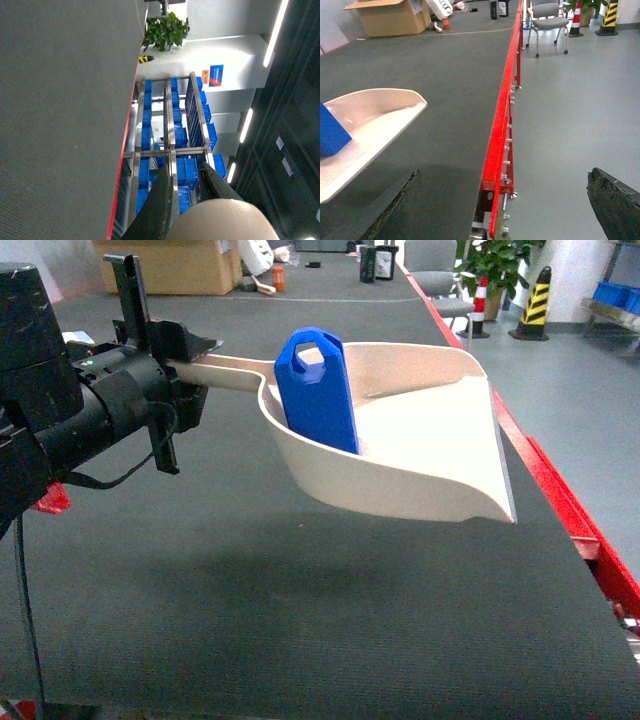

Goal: Place part in tray to right shelf

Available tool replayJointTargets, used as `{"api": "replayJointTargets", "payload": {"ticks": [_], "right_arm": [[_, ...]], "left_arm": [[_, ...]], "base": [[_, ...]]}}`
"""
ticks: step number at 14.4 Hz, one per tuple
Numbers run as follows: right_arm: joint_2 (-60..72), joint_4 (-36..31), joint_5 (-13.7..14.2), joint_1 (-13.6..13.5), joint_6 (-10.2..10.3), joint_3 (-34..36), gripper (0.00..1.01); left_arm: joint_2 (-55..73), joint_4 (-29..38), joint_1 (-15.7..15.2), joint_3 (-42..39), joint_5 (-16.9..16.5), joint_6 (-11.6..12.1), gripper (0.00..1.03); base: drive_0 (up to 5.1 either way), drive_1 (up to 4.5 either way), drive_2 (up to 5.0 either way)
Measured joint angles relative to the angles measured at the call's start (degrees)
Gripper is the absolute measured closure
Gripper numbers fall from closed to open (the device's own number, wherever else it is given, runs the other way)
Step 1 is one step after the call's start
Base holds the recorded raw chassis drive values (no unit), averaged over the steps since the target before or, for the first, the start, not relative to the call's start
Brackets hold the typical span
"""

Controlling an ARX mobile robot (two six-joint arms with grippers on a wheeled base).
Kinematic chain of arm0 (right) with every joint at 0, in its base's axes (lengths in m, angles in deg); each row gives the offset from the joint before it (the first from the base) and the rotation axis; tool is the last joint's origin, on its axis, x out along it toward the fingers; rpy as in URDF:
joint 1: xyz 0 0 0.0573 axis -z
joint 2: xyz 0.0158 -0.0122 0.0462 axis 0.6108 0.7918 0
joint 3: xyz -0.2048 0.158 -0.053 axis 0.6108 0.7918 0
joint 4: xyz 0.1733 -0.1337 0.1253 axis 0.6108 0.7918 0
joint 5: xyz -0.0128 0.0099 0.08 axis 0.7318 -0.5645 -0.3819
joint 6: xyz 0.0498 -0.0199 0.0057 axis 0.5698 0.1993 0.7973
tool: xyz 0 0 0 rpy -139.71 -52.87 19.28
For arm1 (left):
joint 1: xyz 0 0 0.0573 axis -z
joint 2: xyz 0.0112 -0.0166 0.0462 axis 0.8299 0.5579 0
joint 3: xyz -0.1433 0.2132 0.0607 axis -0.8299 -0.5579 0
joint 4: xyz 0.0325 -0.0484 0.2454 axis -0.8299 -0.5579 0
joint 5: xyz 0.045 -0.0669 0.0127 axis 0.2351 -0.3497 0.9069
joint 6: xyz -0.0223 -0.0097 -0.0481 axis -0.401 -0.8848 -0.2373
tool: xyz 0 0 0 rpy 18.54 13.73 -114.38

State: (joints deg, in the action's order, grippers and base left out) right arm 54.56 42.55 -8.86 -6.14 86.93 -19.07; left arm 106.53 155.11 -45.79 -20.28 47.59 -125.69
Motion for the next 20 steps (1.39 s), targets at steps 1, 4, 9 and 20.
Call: {"api": "replayJointTargets", "payload": {"ticks": [1,4,9,20], "right_arm": [[0.00,0.07,0.00,0.02,0.00,0.00,0.03],[-0.07,-0.04,0.02,0.02,0.00,0.00,0.03],[0.02,0.00,0.00,0.02,0.00,0.00,0.03],[0.02,0.09,0.00,0.00,-0.02,0.00,0.03]], "left_arm": [[0.00,-0.13,0.00,0.00,-0.02,0.00,0.90],[0.00,-0.02,0.00,0.00,0.00,0.02,0.90],[0.00,-0.11,0.00,0.00,-0.02,0.04,0.90],[0.02,-0.11,0.00,0.00,0.07,0.04,0.90]], "base": [[0.0,0.00,0.0],[0.0,0.00,0.0],[0.0,0.00,0.0],[4.0,-1.44,-2.5]]}}
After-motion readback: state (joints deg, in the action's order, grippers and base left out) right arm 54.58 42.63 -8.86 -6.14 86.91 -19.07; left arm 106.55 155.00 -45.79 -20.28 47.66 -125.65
